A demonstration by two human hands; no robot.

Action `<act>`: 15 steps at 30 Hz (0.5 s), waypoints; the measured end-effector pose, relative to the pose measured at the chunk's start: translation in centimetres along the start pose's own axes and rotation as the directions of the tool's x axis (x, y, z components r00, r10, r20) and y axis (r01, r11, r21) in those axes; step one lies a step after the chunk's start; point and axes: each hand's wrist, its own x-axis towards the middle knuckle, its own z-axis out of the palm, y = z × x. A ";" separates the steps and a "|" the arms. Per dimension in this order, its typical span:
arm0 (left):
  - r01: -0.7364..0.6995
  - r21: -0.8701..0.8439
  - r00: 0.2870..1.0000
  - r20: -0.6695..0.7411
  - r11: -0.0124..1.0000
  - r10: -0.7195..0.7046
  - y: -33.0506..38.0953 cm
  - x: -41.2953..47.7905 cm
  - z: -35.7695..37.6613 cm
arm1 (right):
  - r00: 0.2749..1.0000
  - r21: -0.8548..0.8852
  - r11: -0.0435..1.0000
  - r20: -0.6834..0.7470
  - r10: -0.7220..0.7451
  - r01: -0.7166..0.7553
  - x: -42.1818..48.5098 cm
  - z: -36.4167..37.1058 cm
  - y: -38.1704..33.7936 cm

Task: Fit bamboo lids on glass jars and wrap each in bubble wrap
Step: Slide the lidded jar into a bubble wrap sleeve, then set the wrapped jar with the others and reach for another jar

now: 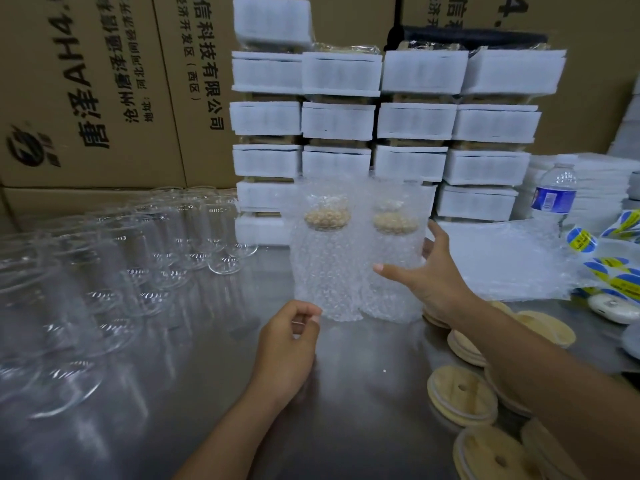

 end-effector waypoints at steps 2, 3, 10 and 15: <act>-0.001 -0.032 1.000 -0.018 0.999 0.001 0.1 0.0 -0.2 | 0.997 -0.034 0.998 -0.042 -0.061 0.060 -1.1 -0.3 -1.0; -0.003 -0.052 0.999 -0.036 0.999 0.001 0.2 0.1 -0.3 | 0.992 -0.062 0.993 -0.079 -0.102 0.097 -1.8 -0.4 -1.3; -0.021 -0.014 0.962 -0.273 1.000 0.016 -0.4 4.0 -3.6 | 0.966 -0.144 0.968 -0.130 -0.226 0.207 -7.8 0.7 -0.7; 0.123 0.164 0.930 -0.363 0.979 -0.056 -2.1 8.8 -7.2 | 0.989 -0.157 0.977 0.012 -0.147 0.147 -9.6 1.2 1.4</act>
